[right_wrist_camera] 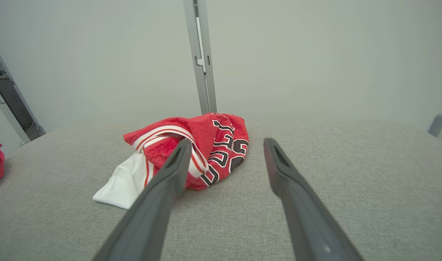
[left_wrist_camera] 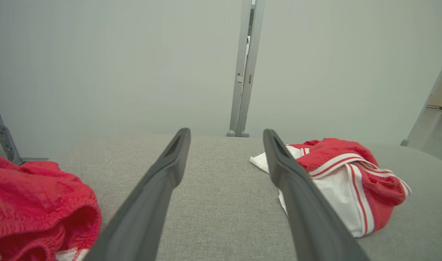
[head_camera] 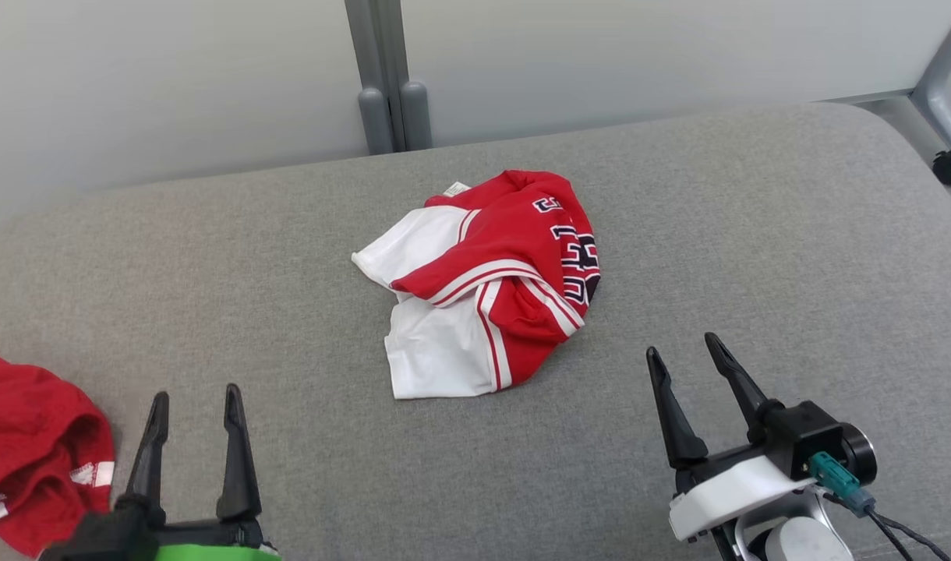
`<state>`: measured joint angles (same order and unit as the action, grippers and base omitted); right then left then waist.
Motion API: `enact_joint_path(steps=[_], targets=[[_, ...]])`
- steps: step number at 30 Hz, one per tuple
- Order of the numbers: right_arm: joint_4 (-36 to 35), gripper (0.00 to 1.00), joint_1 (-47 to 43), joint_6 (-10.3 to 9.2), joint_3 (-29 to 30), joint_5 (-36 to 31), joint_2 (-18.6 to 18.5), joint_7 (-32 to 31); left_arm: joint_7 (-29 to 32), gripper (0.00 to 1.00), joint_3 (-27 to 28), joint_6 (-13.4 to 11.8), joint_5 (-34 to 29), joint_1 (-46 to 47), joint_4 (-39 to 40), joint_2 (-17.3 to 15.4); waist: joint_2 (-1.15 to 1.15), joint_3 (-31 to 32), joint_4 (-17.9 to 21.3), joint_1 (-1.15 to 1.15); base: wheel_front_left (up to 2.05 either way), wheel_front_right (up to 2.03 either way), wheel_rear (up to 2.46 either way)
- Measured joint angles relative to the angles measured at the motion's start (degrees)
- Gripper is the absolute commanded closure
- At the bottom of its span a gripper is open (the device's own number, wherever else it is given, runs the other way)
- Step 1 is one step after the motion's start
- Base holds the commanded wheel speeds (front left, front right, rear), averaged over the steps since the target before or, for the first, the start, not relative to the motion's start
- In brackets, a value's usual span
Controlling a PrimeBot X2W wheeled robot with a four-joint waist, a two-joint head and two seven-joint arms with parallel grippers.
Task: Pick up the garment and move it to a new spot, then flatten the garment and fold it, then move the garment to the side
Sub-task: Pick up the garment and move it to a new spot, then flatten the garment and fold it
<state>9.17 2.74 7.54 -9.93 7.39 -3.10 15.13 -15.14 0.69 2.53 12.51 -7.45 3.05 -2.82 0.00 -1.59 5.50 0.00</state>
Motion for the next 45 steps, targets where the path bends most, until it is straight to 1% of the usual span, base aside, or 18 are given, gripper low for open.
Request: enact_joint_path(steps=[3,7,11,15,24,45], targets=[[-0.3,0.00,-1.5,0.00,0.0,-0.5,0.0,0.0,0.0,0.00,-1.3,0.6,-1.7,-1.4,-1.1,0.0,0.00,1.4,0.6,0.00,0.00,0.00,0.00],[-0.7,0.00,-2.8,0.00,0.1,-0.7,0.1,0.0,0.0,0.00,-3.4,0.6,-3.1,-2.2,-2.1,0.0,0.00,2.6,0.9,0.00,0.00,0.00,0.00],[-0.9,0.00,-3.4,0.00,-0.2,-1.0,0.2,0.0,0.0,0.00,-4.8,-0.4,-3.4,-2.5,-2.9,0.0,0.00,2.8,0.8,0.00,0.00,0.00,0.00],[-1.0,0.00,-3.4,0.00,-0.6,-1.0,0.2,0.0,0.0,0.00,-5.6,-0.8,-3.5,-2.5,-3.2,0.0,0.00,2.7,0.6,0.00,0.00,0.00,0.00],[-0.8,0.00,-3.4,0.00,-1.3,-0.9,0.2,0.0,0.0,0.00,-6.4,-1.5,-4.3,-2.5,-3.6,0.0,0.00,2.8,0.4,0.00,0.00,0.00,0.00],[-0.6,0.00,-3.7,0.00,-1.4,-0.4,0.2,0.0,0.0,0.00,-8.3,-1.6,-4.6,-2.5,-4.9,0.0,0.00,3.8,-0.3,0.00,0.00,0.00,0.00]])
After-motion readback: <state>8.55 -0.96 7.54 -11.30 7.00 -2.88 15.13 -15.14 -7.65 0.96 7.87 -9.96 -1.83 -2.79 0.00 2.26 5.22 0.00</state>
